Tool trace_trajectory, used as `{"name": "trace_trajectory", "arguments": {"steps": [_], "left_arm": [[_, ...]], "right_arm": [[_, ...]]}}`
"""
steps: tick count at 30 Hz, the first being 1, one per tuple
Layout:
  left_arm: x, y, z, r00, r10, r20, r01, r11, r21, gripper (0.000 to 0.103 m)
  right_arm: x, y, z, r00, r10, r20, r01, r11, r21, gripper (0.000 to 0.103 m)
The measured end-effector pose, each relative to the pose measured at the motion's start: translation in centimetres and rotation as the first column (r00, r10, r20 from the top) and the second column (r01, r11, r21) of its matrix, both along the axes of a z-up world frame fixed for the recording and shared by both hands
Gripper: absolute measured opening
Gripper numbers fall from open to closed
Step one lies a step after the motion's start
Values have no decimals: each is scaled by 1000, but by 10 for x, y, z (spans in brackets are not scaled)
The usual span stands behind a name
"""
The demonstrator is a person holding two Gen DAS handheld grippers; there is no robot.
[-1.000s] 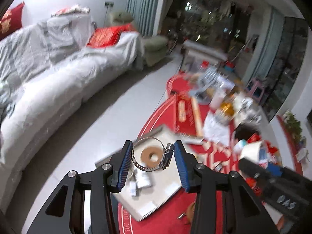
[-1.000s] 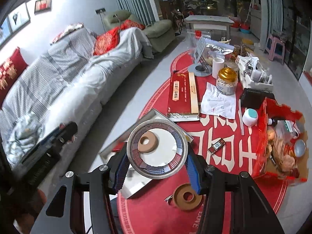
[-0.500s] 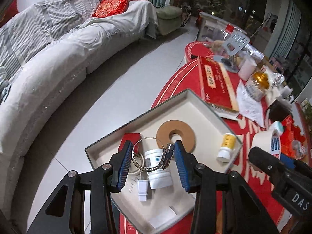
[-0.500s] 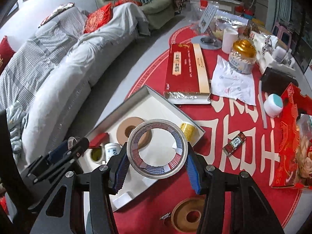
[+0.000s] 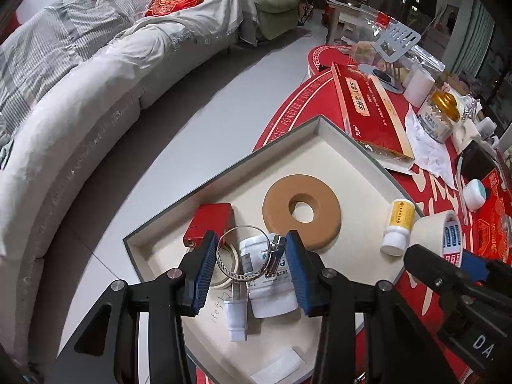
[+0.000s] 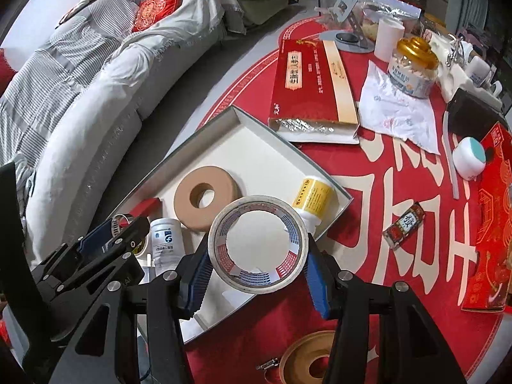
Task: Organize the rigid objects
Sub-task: 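Lower hose clamp and tape roll into the white tray and open both tools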
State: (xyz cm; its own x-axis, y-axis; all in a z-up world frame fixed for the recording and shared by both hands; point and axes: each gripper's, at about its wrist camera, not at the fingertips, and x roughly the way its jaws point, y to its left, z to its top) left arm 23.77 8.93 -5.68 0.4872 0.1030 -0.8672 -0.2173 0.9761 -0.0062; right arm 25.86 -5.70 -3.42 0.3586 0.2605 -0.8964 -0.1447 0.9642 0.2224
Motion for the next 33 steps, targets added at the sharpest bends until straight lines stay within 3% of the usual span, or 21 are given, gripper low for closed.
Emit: {"name": "trace_trajectory", "arguments": {"steps": [18,31,32,33], "left_arm": [[13,4,-7,1000,4,-12,-4,1000,17,47],[29,5,-26,999,-14,-32,14,1000,6,47],[29,4,-26,999,-20,-31,20,1000,4,47],[29,4,-27,999,-22,-31,22,1000,12,54]], "right_arm": [[9,6,-14,1000,13,-20,-12,1000,9,54],[18,18,-36,999,38,-39,-40,998,-42,54],[18,20,-38,998,45,-39,-47,998,-49,54],[18,20,-40,998,53,-40,-55,997,-53,54]]}}
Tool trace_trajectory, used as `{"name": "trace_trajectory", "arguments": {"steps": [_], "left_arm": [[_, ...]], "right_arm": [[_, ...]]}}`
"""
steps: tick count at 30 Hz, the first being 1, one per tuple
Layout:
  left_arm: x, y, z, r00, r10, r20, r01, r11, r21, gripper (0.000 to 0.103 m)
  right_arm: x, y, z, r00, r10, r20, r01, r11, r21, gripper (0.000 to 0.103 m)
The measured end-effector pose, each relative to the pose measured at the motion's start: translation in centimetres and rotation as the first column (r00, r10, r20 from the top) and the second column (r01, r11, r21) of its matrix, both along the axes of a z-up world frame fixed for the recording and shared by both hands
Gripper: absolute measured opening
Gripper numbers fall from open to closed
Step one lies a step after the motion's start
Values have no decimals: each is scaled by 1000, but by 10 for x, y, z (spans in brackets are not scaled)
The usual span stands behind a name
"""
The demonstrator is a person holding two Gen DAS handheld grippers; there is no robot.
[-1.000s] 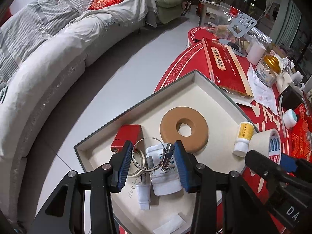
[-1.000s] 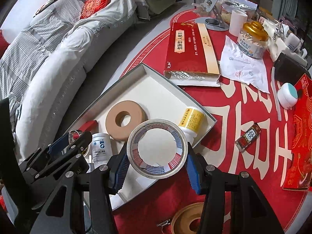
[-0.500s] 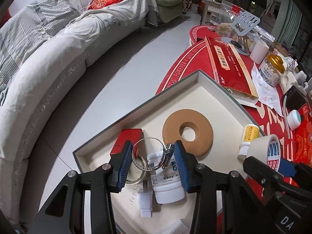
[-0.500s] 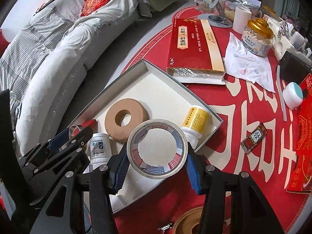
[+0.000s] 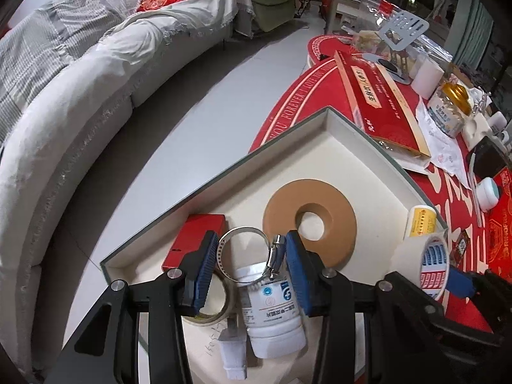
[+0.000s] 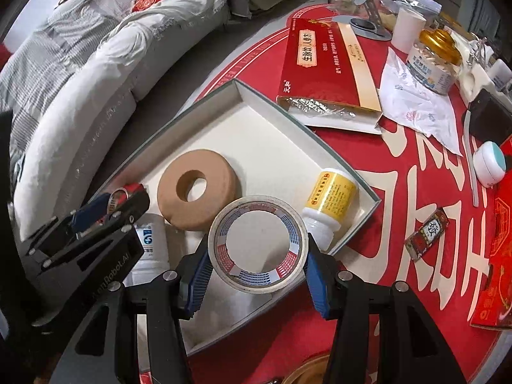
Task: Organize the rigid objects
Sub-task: 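Lower hose clamp and tape roll into the white tray and open both tools, then move the right tool to the mahjong-printed snack box and grasp it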
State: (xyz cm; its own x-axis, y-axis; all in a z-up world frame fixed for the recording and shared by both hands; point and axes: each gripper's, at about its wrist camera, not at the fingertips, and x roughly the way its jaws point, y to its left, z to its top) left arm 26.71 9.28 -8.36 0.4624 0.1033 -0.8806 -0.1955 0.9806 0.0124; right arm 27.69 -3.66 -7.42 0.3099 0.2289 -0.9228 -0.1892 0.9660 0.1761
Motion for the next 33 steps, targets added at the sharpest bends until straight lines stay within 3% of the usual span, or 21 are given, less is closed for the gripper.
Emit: {"name": "trace_trajectory", "arguments": {"steps": [2,3,4,5,8,10,17,18,27,33], "left_arm": [[-1,1,0,1000,15,3,-15,999,32,70],[-2,4,1,1000,29,7,-29,999,30,82],[-4,8,1,999,39,2,-39,999,1,84],[-5,10,2,999,44,-8,-44,999,-19,86],[-13,9,5,999,39,-22,-39,999,-30,90],[-23,5,10,1000,21,-13,-22,999,-29,92],[-79,-24,16,996,-85,-1,84,991,-100,98],[-87,-28,16,995,-96,-2,95,989,-114,102],[-125,-61,12,977,-212,-23,205,963,-174,103],[-134,-67,-2,971,-217,-100,197,964,-177,103]], "right_arm": [[0,-1,-3,1000,3,-5,-3,1000,-6,59],[-1,-4,-4,1000,-11,-3,11,1000,-23,76],[-1,-8,-4,1000,-31,1,31,999,-44,97],[-3,-15,-4,998,-61,10,62,996,-60,103],[-16,-44,5,993,-114,40,114,993,15,103],[-27,-63,6,988,-144,48,143,990,7,103],[-36,-124,-22,984,-165,66,174,966,-189,102],[-32,-130,-25,986,-149,79,162,965,-205,102],[1,-132,-56,980,136,146,-81,939,-333,102],[13,-138,-61,963,206,175,-159,955,-251,101]]}}
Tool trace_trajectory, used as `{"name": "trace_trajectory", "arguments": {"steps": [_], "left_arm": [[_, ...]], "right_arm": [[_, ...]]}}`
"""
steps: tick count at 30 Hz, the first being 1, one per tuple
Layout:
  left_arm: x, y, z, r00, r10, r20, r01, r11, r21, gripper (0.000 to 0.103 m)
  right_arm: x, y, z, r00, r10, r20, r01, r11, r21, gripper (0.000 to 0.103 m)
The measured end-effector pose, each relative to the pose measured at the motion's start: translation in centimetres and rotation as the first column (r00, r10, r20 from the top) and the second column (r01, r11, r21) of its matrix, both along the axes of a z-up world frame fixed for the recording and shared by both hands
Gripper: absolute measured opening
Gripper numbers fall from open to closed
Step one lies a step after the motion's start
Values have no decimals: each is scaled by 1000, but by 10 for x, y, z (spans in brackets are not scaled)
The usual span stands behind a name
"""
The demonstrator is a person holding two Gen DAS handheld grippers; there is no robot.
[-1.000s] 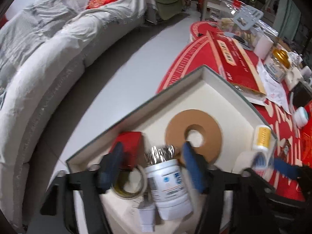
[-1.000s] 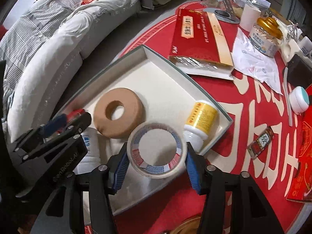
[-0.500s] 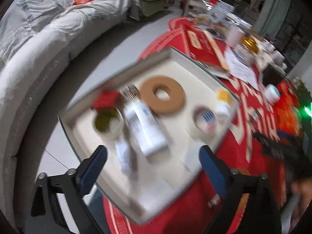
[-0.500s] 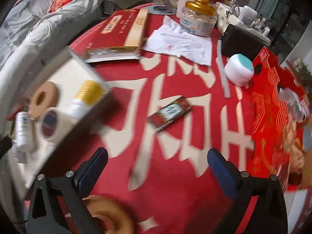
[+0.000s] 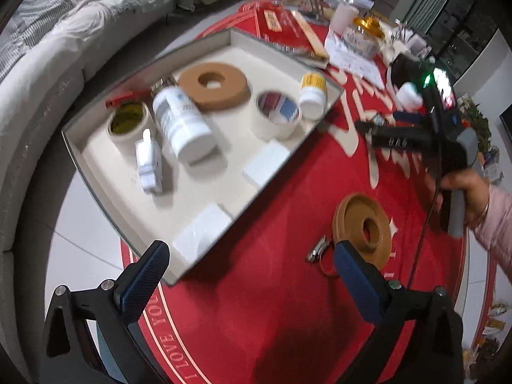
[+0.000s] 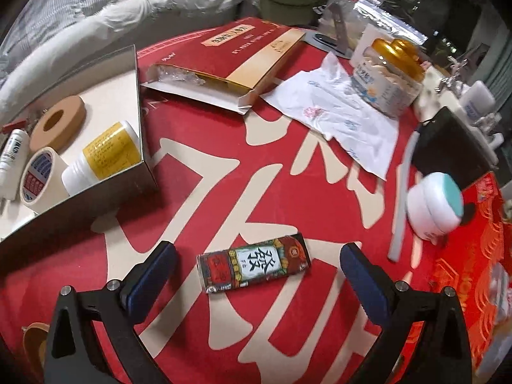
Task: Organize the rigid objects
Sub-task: 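Move the right tool to the mahjong-printed snack box and grasp it, then lower the snack box onto the tablecloth and open the right tool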
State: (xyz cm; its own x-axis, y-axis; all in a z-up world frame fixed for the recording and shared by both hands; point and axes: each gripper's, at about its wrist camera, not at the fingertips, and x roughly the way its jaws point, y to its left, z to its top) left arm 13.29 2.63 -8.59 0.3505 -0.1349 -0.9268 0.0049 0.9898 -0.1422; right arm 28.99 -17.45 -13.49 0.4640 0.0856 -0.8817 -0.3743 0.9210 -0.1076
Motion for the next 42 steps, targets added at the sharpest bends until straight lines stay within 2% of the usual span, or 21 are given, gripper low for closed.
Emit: {"name": "trace_trajectory", "arguments": {"steps": [1,3,4,6,10,12,16,18,20,23,26,27,29,32,33,34,35,37,42], "left_arm": [[-1,-2,-3,1000,-2,-15,3,1000,11,103],[-4,-10,-10,999,-10,-40,12,999,48,103],[-5,-15,-10,999,-16,-32,18,997,75,103],[-6,-23,-10,999,-27,-36,31,995,95,103],[-8,-35,-7,997,-62,-42,63,997,39,103],[-11,-46,-7,994,-104,-45,104,994,18,103],[-21,-64,-7,985,-173,-22,174,983,51,103],[-31,-62,-5,987,-159,-12,159,984,76,103],[-39,-54,-8,990,-137,-29,138,988,74,103],[-43,-42,-10,994,-96,-49,100,992,79,103],[-45,-33,-4,998,-60,-31,63,995,78,103],[-45,-31,-2,998,-55,-26,57,996,76,103],[-44,-29,0,999,-48,-18,49,996,74,103],[-38,-32,0,999,-38,-10,39,997,69,103],[-36,-35,0,999,-37,-9,38,997,70,103],[-34,-39,-1,999,-39,-4,40,996,76,103],[-31,-44,-2,999,-43,-2,44,996,82,103],[-28,-53,-4,998,-57,4,56,994,90,103],[-15,-80,-23,994,-105,-7,105,985,136,103]], "right_arm": [[1,-3,-1,1000,-3,-16,4,1000,31,91],[1,-6,-1,998,-5,-57,12,994,112,77],[-1,-5,0,999,-14,-53,20,993,115,72],[-7,1,1,999,-28,-42,31,995,94,72],[-17,3,0,993,-83,-83,92,990,111,72],[-39,4,2,991,-91,-94,101,988,114,72],[-88,-7,11,984,-148,-98,158,982,107,72],[-113,-18,18,974,-202,-103,212,971,107,72],[-132,-21,27,971,-209,-119,226,962,156,72],[-142,-4,36,980,-158,-124,181,961,209,72],[-142,21,35,987,-90,-131,116,970,213,72],[-141,30,31,987,-62,-150,90,977,191,72],[-140,38,21,982,-77,-173,94,991,97,72],[-132,24,18,972,-184,-148,184,983,-13,72],[-127,13,16,962,-251,-112,241,966,-93,72],[-125,6,16,955,-278,-100,266,957,-111,72],[-125,-6,18,945,-311,-102,301,948,-101,72],[-132,-26,26,930,-343,-133,344,939,-17,72],[-166,-45,32,914,-372,-163,381,924,30,72]]}}
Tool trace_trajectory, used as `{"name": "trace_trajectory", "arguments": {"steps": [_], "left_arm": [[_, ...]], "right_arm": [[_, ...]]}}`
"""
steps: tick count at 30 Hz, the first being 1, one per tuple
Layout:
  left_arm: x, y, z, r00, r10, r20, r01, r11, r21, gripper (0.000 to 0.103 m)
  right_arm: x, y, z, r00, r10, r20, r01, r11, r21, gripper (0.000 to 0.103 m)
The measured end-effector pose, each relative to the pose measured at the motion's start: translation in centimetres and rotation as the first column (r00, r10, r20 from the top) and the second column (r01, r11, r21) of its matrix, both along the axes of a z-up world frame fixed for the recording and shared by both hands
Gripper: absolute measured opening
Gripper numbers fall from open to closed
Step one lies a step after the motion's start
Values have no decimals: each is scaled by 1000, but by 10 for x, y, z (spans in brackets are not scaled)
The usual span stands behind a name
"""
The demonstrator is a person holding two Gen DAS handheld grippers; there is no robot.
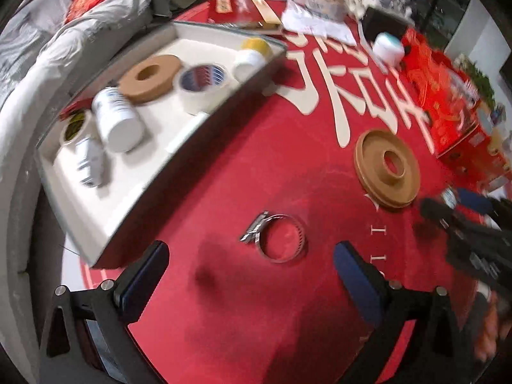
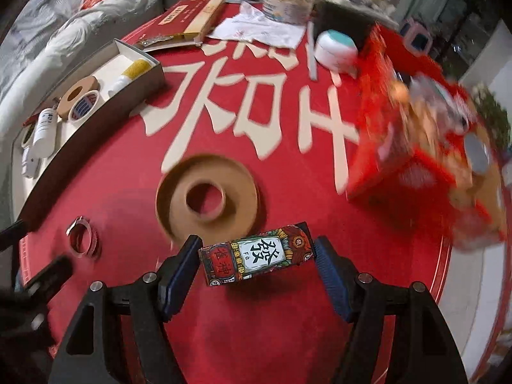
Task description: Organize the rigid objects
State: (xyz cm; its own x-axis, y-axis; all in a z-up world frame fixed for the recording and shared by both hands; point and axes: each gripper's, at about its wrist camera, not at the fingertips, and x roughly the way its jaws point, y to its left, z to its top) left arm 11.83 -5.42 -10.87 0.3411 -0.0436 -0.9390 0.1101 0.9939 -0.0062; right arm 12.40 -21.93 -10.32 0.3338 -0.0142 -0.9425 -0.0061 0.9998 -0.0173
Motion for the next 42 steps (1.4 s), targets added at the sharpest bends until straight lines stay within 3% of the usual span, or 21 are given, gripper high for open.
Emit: {"name": "trace_trajectory", "arguments": {"steps": [4,9,11,12,13,22,29,34,42], "left_arm": [[9,-12,-20,1000,-11,-28,13,999,39,103],[11,-12,-25,1000,-8,-16,8,1000,21,103],[8,-11,-24,1000,-20,12,19,1000,18,103],[7,-10,-24,1000,-19,21,19,1000,17,103],[5,-10,-24,999,-19,31,18,1000,16,103],[1,-7,-23,999,-14,53,13,1000,13,103],[-1,-7,-23,998,9,65,-10,1000,11,103],[-9,-6,-24,991,29,134,-30,1000,4,103],[-22,-5,-27,962,34,271,-32,999,-11,103]], "right_arm": [[-27,-8,-5,996,-69,-49,72,995,62,72],[-50,-12,-26,983,-121,-137,127,991,39,73],[-54,-12,-24,984,-131,-120,136,990,33,83],[-53,-13,-24,982,-138,-132,142,990,23,103],[-51,-13,-29,978,-136,-161,142,990,27,103],[-65,-22,-15,982,-165,-89,170,984,50,103],[-69,-24,-9,982,-167,-83,172,984,49,103],[-59,-14,-27,983,-168,-73,172,984,48,103],[-65,-12,-26,985,-170,-41,172,984,47,103]]}}
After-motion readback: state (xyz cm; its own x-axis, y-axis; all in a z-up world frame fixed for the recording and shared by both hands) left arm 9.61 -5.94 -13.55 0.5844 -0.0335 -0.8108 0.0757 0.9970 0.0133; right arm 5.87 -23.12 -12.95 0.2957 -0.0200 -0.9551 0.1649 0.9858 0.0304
